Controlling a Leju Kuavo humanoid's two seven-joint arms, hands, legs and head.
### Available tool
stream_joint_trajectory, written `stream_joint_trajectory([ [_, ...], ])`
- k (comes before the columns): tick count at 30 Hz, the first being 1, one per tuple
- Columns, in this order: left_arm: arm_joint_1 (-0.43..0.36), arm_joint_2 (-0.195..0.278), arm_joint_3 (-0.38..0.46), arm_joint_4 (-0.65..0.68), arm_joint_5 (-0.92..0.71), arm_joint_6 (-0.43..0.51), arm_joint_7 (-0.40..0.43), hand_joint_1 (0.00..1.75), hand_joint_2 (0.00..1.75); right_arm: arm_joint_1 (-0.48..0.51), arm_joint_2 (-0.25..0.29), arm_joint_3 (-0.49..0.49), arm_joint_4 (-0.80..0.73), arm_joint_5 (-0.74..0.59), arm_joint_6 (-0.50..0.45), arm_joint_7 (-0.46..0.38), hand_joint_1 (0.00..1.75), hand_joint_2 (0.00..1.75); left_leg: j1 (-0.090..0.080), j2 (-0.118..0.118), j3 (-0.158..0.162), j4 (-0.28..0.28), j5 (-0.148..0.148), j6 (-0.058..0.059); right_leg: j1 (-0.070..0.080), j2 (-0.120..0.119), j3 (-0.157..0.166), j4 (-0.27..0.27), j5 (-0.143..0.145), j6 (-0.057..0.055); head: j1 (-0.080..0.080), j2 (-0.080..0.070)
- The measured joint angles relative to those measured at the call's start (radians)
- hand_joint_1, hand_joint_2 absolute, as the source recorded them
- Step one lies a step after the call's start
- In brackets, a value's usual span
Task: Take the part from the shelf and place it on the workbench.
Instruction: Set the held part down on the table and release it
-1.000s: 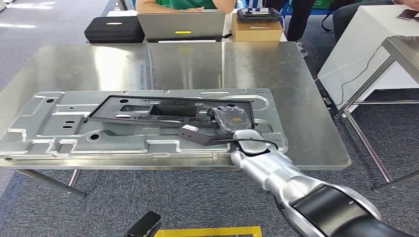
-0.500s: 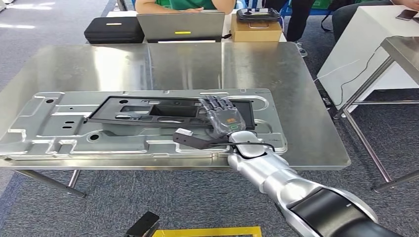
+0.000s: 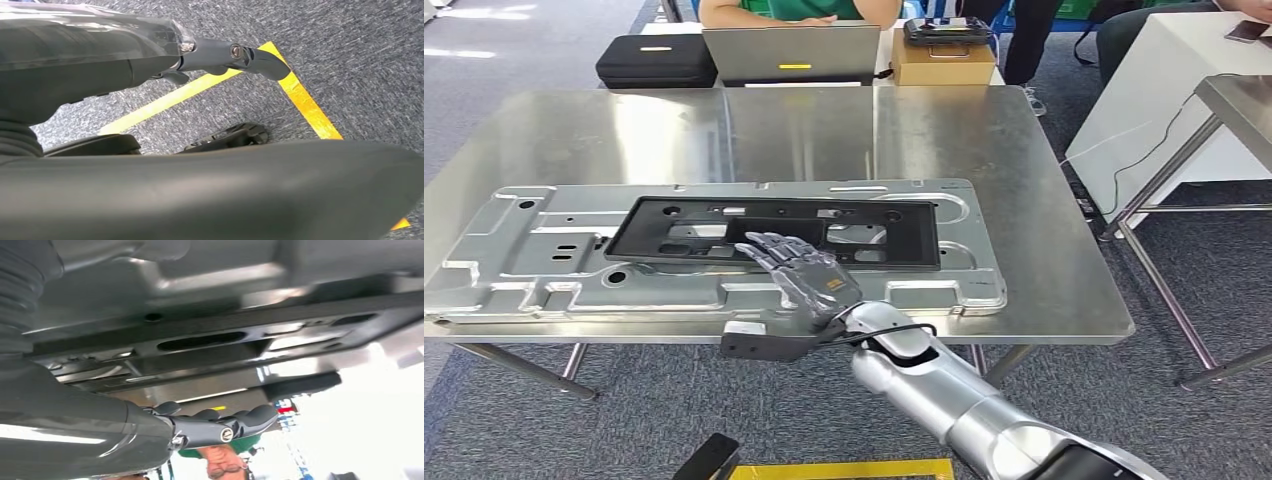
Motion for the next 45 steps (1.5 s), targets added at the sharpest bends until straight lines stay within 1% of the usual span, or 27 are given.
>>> stream_joint_trajectory([
  [7,0.004,0.003,0.008,0.000,0.009,0.007,0.000,0.00,0.00,0.038,-0.043,0.069,-0.178,-0.030,0.012,0.012,0.00,1.75,0.000,0.000,0.000,0.000,0.000,0.000,0.000,0.000,0.000,0.000,0.000,0.000,0.000,0.000],
  [13,0.007,0.006,0.013,0.000,0.020,0.010,0.000,0.00,0.00,0.055,-0.080,0.094,-0.291,0.007,-0.026,0.053,0.00,1.75,0.000,0.000,0.000,0.000,0.000,0.000,0.000,0.000,0.000,0.000,0.000,0.000,0.000,0.000],
  [15,0.008,0.006,0.015,0.000,0.026,0.010,-0.002,0.00,0.00,0.060,-0.098,0.100,-0.327,0.043,-0.043,0.069,0.00,1.75,0.000,0.000,0.000,0.000,0.000,0.000,0.000,0.000,0.000,0.000,0.000,0.000,0.000,0.000],
  [19,0.015,0.008,0.022,0.000,0.040,0.018,-0.005,0.00,0.00,0.075,-0.147,0.106,-0.399,0.182,-0.106,0.121,0.00,1.75,0.000,0.000,0.000,0.000,0.000,0.000,0.000,0.000,0.000,0.000,0.000,0.000,0.000,0.000],
  [24,0.024,0.010,0.028,0.000,0.052,0.027,-0.009,0.00,0.00,0.099,-0.211,0.107,-0.468,0.309,-0.145,0.169,0.00,1.75,0.000,0.000,0.000,0.000,0.000,0.000,0.000,0.000,0.000,-0.001,0.000,0.000,0.000,0.000],
  [30,0.034,0.020,0.039,0.000,0.062,0.031,-0.016,0.00,0.00,0.137,-0.271,0.103,-0.527,0.345,-0.164,0.189,0.00,1.75,-0.005,-0.001,-0.002,0.007,-0.004,0.010,-0.007,-0.001,0.002,-0.007,0.005,0.007,0.000,0.000],
  [32,0.035,0.023,0.040,0.000,0.066,0.035,-0.019,0.00,0.00,0.149,-0.286,0.098,-0.546,0.353,-0.170,0.193,0.00,1.75,-0.004,0.001,0.005,-0.007,0.003,0.018,-0.007,-0.001,0.007,-0.013,0.005,0.013,0.000,0.000],
  [33,0.035,0.023,0.041,0.000,0.068,0.038,-0.020,0.00,0.00,0.157,-0.294,0.094,-0.556,0.358,-0.175,0.196,0.00,1.75,-0.001,0.003,0.011,-0.019,0.009,0.025,-0.006,-0.001,0.007,-0.007,-0.002,0.015,0.000,0.000],
  [34,0.036,0.023,0.041,0.000,0.070,0.041,-0.019,0.00,0.00,0.164,-0.303,0.089,-0.565,0.362,-0.180,0.200,0.00,1.75,0.003,0.005,0.017,-0.031,0.016,0.030,-0.004,-0.001,-0.002,0.015,-0.019,0.016,0.000,0.000],
  [35,0.036,0.023,0.041,0.000,0.072,0.044,-0.018,0.00,0.00,0.173,-0.313,0.085,-0.572,0.364,-0.186,0.203,0.00,1.75,0.006,0.007,0.022,-0.039,0.020,0.033,-0.003,-0.001,-0.020,0.057,-0.045,0.015,0.001,0.000],
  [36,0.038,0.023,0.042,0.000,0.074,0.046,-0.016,0.00,0.00,0.184,-0.322,0.080,-0.578,0.366,-0.190,0.205,0.00,1.75,0.007,0.007,0.023,-0.042,0.020,0.035,-0.003,-0.001,-0.048,0.114,-0.074,0.016,0.001,0.000],
  [37,0.040,0.023,0.043,0.000,0.077,0.048,-0.013,0.00,0.00,0.197,-0.331,0.076,-0.583,0.368,-0.194,0.207,0.00,1.75,0.007,0.007,0.023,-0.042,0.020,0.035,-0.003,-0.001,-0.077,0.173,-0.097,0.018,0.001,0.000],
  [38,0.042,0.023,0.046,0.000,0.080,0.047,-0.011,0.00,0.00,0.211,-0.340,0.072,-0.588,0.369,-0.198,0.209,0.00,1.75,0.008,0.007,0.024,-0.042,0.019,0.034,-0.003,-0.001,-0.098,0.213,-0.105,0.021,0.001,0.000],
  [39,0.044,0.023,0.049,0.000,0.085,0.045,-0.008,0.00,0.00,0.225,-0.348,0.068,-0.593,0.370,-0.203,0.210,0.00,1.75,0.009,0.007,0.024,-0.041,0.018,0.032,-0.004,-0.002,-0.104,0.220,-0.094,0.024,0.001,0.000],
  [40,0.046,0.023,0.053,0.000,0.089,0.043,-0.006,0.00,0.00,0.237,-0.355,0.063,-0.599,0.371,-0.209,0.211,0.00,1.75,0.012,0.007,0.026,-0.039,0.016,0.029,-0.004,-0.002,-0.090,0.186,-0.066,0.028,0.001,0.000],
  [41,0.047,0.023,0.055,0.000,0.092,0.041,-0.005,0.00,0.00,0.247,-0.359,0.058,-0.605,0.371,-0.215,0.212,0.00,1.75,0.015,0.006,0.027,-0.036,0.012,0.023,-0.006,-0.003,-0.063,0.124,-0.028,0.031,0.001,0.000],
  [42,0.047,0.024,0.058,0.000,0.094,0.040,-0.005,0.00,0.00,0.255,-0.363,0.052,-0.609,0.372,-0.221,0.212,0.00,1.75,0.016,0.006,0.027,-0.031,0.007,0.015,-0.006,-0.003,-0.035,0.064,-0.002,0.033,0.001,0.000],
  [43,0.047,0.024,0.060,0.000,0.094,0.039,-0.005,0.00,0.00,0.262,-0.366,0.047,-0.614,0.372,-0.227,0.212,0.00,1.75,0.015,0.006,0.026,-0.025,0.002,0.007,-0.005,-0.002,-0.013,0.017,0.015,0.030,0.001,0.000],
  [44,0.047,0.025,0.062,0.000,0.094,0.039,-0.005,0.00,0.00,0.269,-0.369,0.042,-0.618,0.373,-0.232,0.212,0.00,1.75,0.014,0.005,0.026,-0.021,-0.002,0.001,-0.004,0.000,-0.002,-0.008,0.020,0.024,0.000,0.000],
  [45,0.048,0.025,0.064,0.000,0.094,0.038,-0.004,0.00,0.00,0.277,-0.371,0.038,-0.620,0.374,-0.237,0.212,0.00,1.75,0.012,0.005,0.026,-0.020,-0.003,-0.005,-0.002,0.002,0.000,-0.011,0.016,0.014,0.000,0.000],
])
